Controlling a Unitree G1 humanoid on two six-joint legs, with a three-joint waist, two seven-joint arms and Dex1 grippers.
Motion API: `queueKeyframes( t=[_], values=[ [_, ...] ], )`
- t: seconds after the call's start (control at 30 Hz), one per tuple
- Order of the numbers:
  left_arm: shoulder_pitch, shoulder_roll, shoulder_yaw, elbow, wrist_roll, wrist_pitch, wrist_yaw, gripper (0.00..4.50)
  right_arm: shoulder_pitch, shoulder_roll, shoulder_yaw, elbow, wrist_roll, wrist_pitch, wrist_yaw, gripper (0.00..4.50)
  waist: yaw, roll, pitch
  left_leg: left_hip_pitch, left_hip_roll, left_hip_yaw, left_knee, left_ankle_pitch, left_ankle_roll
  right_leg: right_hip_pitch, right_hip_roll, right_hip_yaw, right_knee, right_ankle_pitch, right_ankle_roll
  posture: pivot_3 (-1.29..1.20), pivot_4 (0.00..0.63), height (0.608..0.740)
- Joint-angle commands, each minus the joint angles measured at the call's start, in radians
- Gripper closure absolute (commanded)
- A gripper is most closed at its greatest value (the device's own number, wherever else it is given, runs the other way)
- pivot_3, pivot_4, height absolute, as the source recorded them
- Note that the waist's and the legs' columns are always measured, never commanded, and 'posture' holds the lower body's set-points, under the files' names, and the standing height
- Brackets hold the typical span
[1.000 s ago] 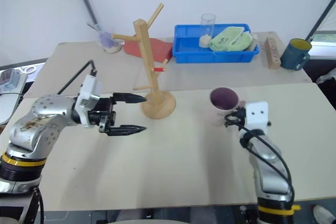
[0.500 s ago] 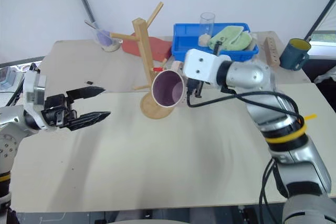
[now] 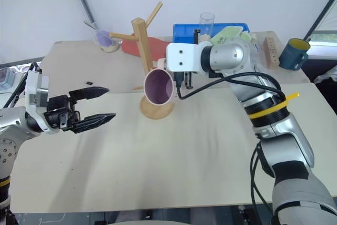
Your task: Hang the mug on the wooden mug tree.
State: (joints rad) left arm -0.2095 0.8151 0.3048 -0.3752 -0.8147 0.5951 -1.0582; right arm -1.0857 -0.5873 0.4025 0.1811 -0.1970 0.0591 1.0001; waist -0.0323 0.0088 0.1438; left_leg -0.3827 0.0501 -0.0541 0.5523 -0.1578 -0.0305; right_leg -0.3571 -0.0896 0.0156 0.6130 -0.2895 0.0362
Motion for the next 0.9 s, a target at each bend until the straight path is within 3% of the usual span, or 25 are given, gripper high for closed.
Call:
queueKeyframes(
  t=[0.03, 0.07, 0.37, 0.5, 0.73, 0.9],
  values=[
    [-0.021, 0.001, 0.003, -0.021, -0.019, 0.001, 0.013, 0.0, -0.031, 0.01, -0.005, 0.019, -0.025, -0.032, 0.008, 4.48, -0.002, 0.0, 0.0, 0.0, 0.0, 0.0, 0.0, 0.0, 0.0, 0.0, 0.0, 0.0, 0.0, 0.0, 0.0, 0.0, 0.15, 0.72],
    [-0.022, 0.0, 0.001, -0.019, -0.019, -0.002, 0.014, 0.0, -0.032, 0.013, -0.005, 0.029, -0.03, -0.04, 0.007, 4.48, -0.002, 0.0, 0.0, 0.0, 0.0, 0.0, 0.0, 0.0, 0.0, 0.0, 0.0, 0.0, 0.0, 0.0, 0.0, 0.0, 0.15, 0.72],
    [-0.03, -0.013, -0.003, 0.005, -0.017, -0.019, 0.013, 0.0, -0.027, -0.015, -0.05, -0.005, 0.008, -0.053, 0.063, 1.44, -0.005, 0.0, 0.0, 0.001, 0.0, 0.0, 0.0, 0.0, 0.0, 0.001, 0.001, 0.0, 0.0, 0.001, 0.001, 0.0, 0.15, 0.72],
    [-0.045, 0.026, -0.02, 0.018, 0.032, 0.017, 0.059, 0.0, -0.019, -0.066, -0.128, -0.076, 0.103, 0.019, 0.133, 1.44, -0.004, 0.0, 0.0, 0.001, 0.0, 0.0, 0.0, 0.0, 0.0, 0.001, 0.001, 0.0, 0.001, 0.001, 0.001, 0.0, 0.15, 0.72],
    [-0.03, 0.118, -0.017, -0.005, 0.127, 0.029, 0.111, 0.0, 0.076, -0.191, -0.337, -0.231, 0.415, 0.284, 0.282, 1.44, 0.001, -0.001, 0.0, 0.002, 0.0, 0.0, 0.001, 0.0, -0.001, 0.003, 0.0, 0.0, -0.001, 0.0, 0.0, 0.0, 0.15, 0.72],
    [-0.068, 0.115, 0.013, 0.024, 0.091, 0.031, 0.108, 0.0, 0.157, -0.265, -0.427, -0.338, 0.551, 0.443, 0.288, 1.44, 0.008, -0.001, 0.001, 0.001, 0.0, 0.001, 0.0, -0.001, -0.001, 0.001, -0.001, 0.0, -0.001, 0.0, 0.0, 0.0, 0.15, 0.72]
  ],
)
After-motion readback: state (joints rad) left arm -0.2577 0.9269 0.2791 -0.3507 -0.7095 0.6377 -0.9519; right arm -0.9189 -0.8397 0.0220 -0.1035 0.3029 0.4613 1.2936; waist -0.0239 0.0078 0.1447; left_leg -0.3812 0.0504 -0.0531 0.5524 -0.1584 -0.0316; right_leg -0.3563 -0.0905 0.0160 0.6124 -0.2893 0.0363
